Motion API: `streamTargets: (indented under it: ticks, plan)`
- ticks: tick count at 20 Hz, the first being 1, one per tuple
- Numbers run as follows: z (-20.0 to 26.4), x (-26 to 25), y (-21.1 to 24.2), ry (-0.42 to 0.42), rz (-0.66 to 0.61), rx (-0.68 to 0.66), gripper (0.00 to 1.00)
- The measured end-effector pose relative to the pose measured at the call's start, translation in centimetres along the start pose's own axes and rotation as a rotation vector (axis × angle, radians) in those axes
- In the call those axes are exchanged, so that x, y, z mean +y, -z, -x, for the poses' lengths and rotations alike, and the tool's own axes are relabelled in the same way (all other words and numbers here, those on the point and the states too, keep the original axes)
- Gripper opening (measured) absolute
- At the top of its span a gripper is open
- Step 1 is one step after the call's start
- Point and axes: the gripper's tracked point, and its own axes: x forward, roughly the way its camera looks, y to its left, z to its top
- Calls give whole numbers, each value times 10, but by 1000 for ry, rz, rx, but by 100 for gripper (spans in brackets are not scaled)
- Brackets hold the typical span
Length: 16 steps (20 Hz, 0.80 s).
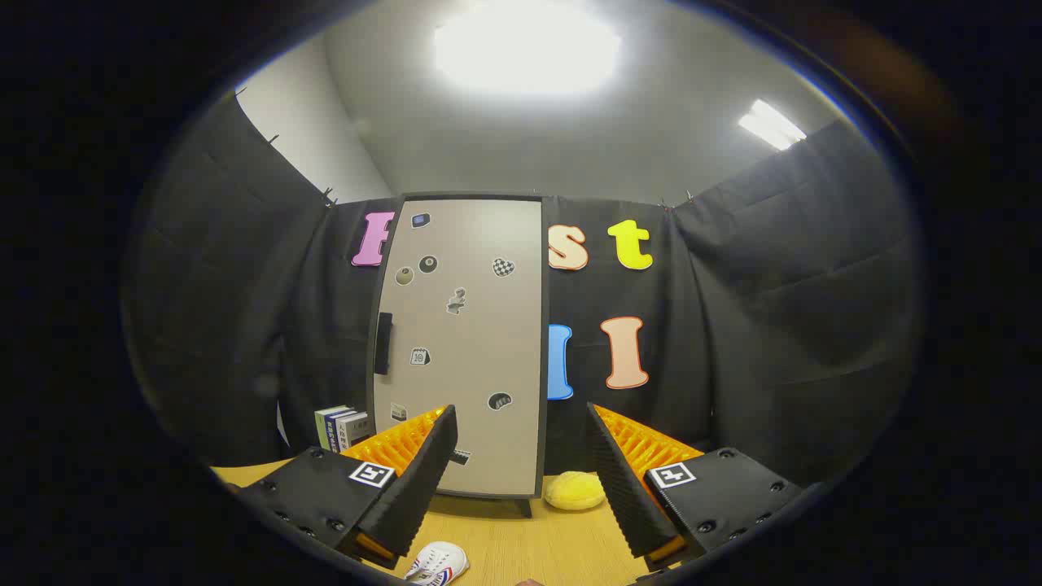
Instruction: Open the shoe cabinet door, grab the shoes and put them into the shoe cabinet, then close the shoe cabinet door.
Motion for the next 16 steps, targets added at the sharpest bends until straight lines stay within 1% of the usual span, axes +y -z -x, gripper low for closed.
streamTargets:
  ticks: [10,16]
  plan:
    - [-9,15,0,-23,-6,13,98]
    - [-33,30,0,-50,-12,15,98]
